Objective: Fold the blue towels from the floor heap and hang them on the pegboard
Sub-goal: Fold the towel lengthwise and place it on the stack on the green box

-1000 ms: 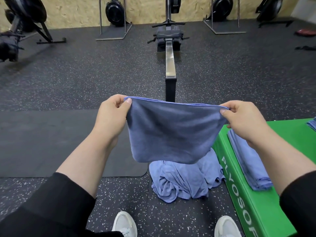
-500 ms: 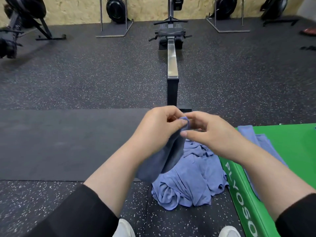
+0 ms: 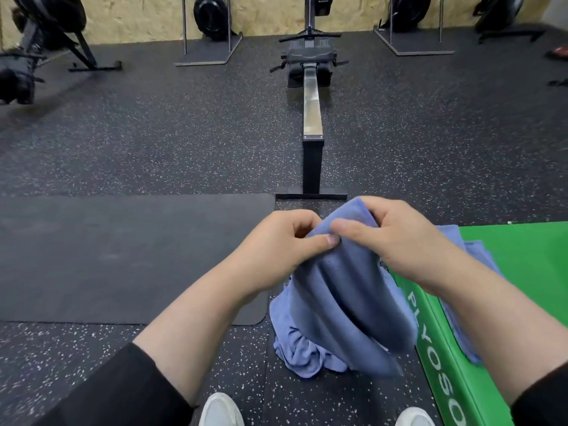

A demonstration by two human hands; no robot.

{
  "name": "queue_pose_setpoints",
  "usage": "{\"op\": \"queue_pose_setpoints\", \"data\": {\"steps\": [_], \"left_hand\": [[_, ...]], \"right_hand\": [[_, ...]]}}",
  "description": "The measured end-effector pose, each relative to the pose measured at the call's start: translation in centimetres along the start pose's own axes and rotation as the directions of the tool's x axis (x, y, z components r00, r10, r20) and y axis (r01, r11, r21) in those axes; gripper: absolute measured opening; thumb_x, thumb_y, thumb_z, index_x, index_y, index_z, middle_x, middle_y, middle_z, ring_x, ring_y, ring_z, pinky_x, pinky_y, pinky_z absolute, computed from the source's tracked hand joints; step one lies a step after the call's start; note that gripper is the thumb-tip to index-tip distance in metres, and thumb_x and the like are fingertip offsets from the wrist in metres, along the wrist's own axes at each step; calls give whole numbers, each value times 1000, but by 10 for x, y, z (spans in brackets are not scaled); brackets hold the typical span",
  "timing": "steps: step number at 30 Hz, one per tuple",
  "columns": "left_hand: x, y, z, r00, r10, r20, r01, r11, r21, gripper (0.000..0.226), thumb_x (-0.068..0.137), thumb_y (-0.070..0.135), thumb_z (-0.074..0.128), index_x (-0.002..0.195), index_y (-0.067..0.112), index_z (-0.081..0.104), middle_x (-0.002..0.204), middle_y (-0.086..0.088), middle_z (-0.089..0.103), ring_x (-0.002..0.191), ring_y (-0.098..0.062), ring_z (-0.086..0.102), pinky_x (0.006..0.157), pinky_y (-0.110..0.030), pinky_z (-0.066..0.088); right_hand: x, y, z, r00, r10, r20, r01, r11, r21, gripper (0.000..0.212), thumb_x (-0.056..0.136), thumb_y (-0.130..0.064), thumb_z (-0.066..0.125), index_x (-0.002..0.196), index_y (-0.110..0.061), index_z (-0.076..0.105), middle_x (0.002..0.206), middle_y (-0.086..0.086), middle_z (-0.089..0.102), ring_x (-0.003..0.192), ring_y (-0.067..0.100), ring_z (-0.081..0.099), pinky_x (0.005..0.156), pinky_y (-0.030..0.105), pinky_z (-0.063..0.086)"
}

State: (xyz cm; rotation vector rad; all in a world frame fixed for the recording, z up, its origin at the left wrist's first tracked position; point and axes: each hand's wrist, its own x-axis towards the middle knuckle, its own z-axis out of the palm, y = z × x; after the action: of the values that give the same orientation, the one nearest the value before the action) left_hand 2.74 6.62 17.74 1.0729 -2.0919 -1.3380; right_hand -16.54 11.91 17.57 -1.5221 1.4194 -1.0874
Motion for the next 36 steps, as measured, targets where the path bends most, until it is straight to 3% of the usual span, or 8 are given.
{"op": "queue_pose_setpoints", "data": {"steps": [5,8,12,15,24,31,33,36], "left_hand": [[-1,0,-3,999,-39,31,34,987,155,18,85,28,78,84,14,67,68,9,56,63,-7,45,59,-26,36],[0,-10,-12,987,-155,27,133,914,383,17,84,29,76,80,15,66,64,7,55,60,-10,45,53,-25,34],[0,-31,-29,970,-217,-105,238,782,576,14,88,28,69,76,21,66,69,3,64,74,-23,62,60,-32,44],[-3,-41,-44,951,-209,-227,307,714,630,20,92,23,61,73,21,60,66,3,59,72,-26,57,56,-30,38],[-10,-52,-68,848,-56,-527,379,759,530,14,100,24,54,90,24,63,82,4,62,84,-27,55,68,-33,36],[-6,-54,-74,762,-63,-644,324,898,296,19,99,30,59,84,21,65,74,3,65,72,-25,56,63,-33,39],[-5,-54,-74,768,-80,-635,323,905,277,20,100,30,57,84,21,66,73,1,67,71,-26,57,61,-32,39],[-5,-56,-74,775,-100,-624,325,910,258,20,100,30,57,85,22,67,76,1,70,81,-25,66,67,-34,45]], "right_hand": [[-1,4,-5,998,-7,-69,-3,989,-147,29,94,-41,63,87,-13,70,71,11,61,69,10,48,65,42,45],[-3,6,-16,983,-42,-180,-3,969,-247,25,99,-33,60,82,-15,69,66,0,58,65,7,45,65,36,39],[-6,12,-28,961,-50,-271,-36,953,-302,24,101,-28,58,86,-14,72,69,-6,59,68,6,46,67,31,39],[-8,20,-37,949,-21,-315,-89,939,-333,26,101,-28,58,88,-12,72,69,8,61,68,11,46,67,34,42],[-11,30,-54,908,23,-419,-196,906,-375,18,97,-24,62,82,-20,72,75,7,66,70,22,52,71,36,46],[-10,29,-56,885,-8,-466,-194,903,-384,19,99,-25,61,85,-23,73,82,18,69,81,42,64,76,50,56],[-11,29,-58,895,-10,-445,-199,884,-422,22,100,-24,59,92,-10,73,82,21,68,80,41,62,76,44,56],[-13,25,-58,892,6,-452,-228,869,-439,20,100,-23,59,87,-19,73,67,13,60,61,21,48,58,22,38]]}}
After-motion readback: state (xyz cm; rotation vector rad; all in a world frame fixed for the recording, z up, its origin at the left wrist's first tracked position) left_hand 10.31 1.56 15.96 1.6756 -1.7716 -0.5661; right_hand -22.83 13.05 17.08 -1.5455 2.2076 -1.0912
